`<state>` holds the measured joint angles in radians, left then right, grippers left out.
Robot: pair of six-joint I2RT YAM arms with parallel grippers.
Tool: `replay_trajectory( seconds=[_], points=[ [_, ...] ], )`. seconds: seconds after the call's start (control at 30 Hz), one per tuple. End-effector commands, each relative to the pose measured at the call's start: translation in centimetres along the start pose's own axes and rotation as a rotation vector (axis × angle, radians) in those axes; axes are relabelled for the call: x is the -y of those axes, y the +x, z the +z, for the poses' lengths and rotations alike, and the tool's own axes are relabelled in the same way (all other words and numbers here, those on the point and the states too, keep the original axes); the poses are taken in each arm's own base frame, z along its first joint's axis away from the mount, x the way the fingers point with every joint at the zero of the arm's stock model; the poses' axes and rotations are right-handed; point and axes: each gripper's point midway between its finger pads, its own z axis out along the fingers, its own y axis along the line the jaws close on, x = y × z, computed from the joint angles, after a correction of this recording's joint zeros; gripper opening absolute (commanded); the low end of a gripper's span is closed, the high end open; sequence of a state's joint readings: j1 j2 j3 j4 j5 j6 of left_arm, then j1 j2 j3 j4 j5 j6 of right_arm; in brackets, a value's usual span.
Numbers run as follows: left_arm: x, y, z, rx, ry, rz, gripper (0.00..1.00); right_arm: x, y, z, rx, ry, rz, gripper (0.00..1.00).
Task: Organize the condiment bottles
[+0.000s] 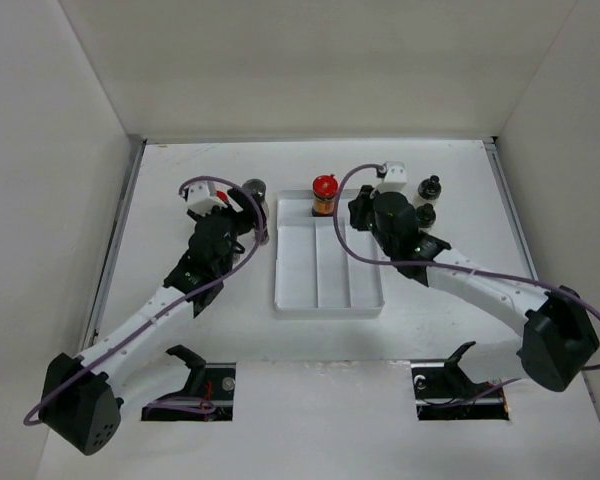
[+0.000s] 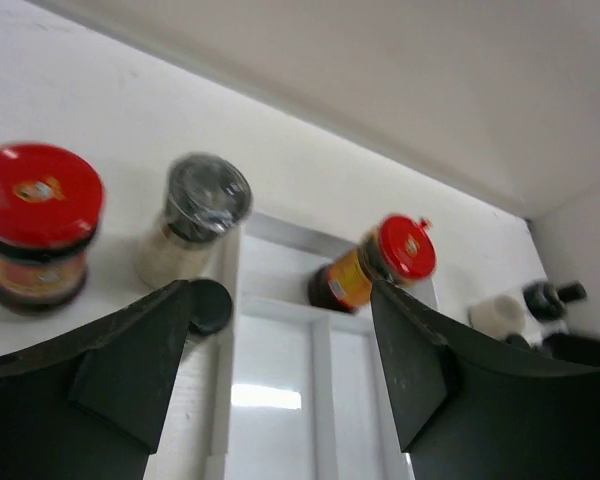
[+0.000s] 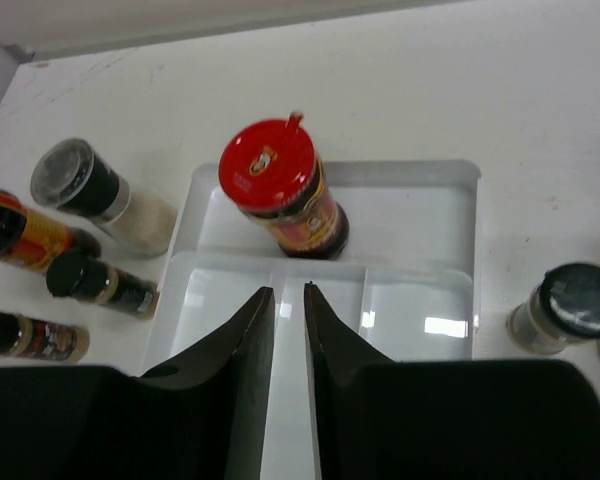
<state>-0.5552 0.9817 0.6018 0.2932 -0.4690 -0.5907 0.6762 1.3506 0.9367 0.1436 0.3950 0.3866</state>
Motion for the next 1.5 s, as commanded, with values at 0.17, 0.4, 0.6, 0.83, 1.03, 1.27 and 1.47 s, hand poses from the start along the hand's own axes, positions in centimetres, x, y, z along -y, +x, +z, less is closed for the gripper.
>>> replay_trajectory(
  seconds=[0.17, 0.4, 0.6, 0.83, 1.03, 1.27, 1.47],
  points=[
    [-8.5, -3.9, 2.4, 0.048, -0.412, 0.129, 0.65, -2.6, 2.2, -3.5, 0.009, -0.145, 0.05, 0.57],
    [-11.2, -2.4, 5.5, -0.064, -0.495, 0.138, 0.72, -3.4, 3.5, -4.0, -0.004, -0.209, 0.066, 0.8],
    [-12.4, -1.7, 7.6, -0.084, -0.507, 0.144, 0.75, -3.9, 3.9, -3.9, -0.011, -0.235, 0.072, 0.83],
    [-13.3, 0.2, 9.2, -0.125, -0.494, 0.146, 0.76, -4.2, 4.3, -3.7, -0.021, -0.24, 0.068, 0.84],
    [-13.1, 0.9, 9.8, -0.128, -0.482, 0.138, 0.76, -4.2, 4.6, -3.5, -0.03, -0.239, 0.062, 0.84],
    [-11.4, -1.4, 8.1, -0.009, -0.431, 0.101, 0.78, -4.4, 5.2, -3.2, -0.048, -0.246, 0.05, 0.85],
    [-10.3, 0.2, 8.3, -0.067, -0.383, 0.121, 0.8, -4.6, 5.6, -3.0, -0.059, -0.25, 0.045, 0.86]
  ],
)
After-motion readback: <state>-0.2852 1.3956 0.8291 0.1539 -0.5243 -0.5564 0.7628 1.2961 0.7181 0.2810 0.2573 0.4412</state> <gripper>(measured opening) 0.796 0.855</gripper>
